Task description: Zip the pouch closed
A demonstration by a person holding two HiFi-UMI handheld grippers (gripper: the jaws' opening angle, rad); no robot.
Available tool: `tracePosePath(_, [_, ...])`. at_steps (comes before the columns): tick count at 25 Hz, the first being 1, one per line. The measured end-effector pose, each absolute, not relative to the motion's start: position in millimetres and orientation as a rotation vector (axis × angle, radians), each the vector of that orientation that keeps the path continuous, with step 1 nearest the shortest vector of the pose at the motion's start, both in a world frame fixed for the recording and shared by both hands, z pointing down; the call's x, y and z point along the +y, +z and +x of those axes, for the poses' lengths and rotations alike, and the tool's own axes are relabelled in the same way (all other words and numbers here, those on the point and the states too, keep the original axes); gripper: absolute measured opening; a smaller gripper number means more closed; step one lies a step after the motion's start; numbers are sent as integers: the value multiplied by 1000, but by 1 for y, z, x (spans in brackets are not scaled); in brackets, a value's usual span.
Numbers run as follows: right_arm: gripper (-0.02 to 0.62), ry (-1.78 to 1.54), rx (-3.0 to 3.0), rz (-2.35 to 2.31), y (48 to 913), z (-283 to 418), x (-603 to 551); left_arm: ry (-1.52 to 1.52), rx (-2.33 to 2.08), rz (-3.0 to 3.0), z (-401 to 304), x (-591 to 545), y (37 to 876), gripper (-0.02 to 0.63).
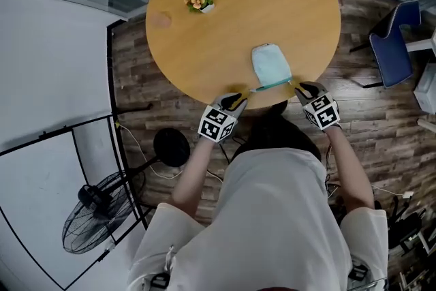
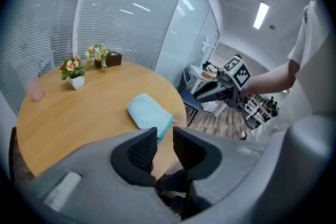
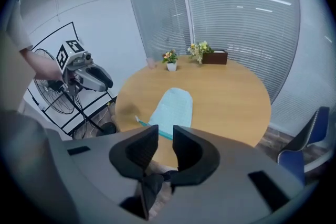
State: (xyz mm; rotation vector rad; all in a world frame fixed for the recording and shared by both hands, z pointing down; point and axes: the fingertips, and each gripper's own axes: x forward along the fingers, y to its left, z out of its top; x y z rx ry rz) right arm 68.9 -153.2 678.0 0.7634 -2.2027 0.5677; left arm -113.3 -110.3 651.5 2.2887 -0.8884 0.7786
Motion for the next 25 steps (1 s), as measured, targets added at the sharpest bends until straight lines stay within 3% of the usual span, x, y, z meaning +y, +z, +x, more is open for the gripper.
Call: tracePosePath(25, [5, 333, -2460, 1121, 445, 71, -11, 425, -1173, 2554, -116, 17, 447, 21])
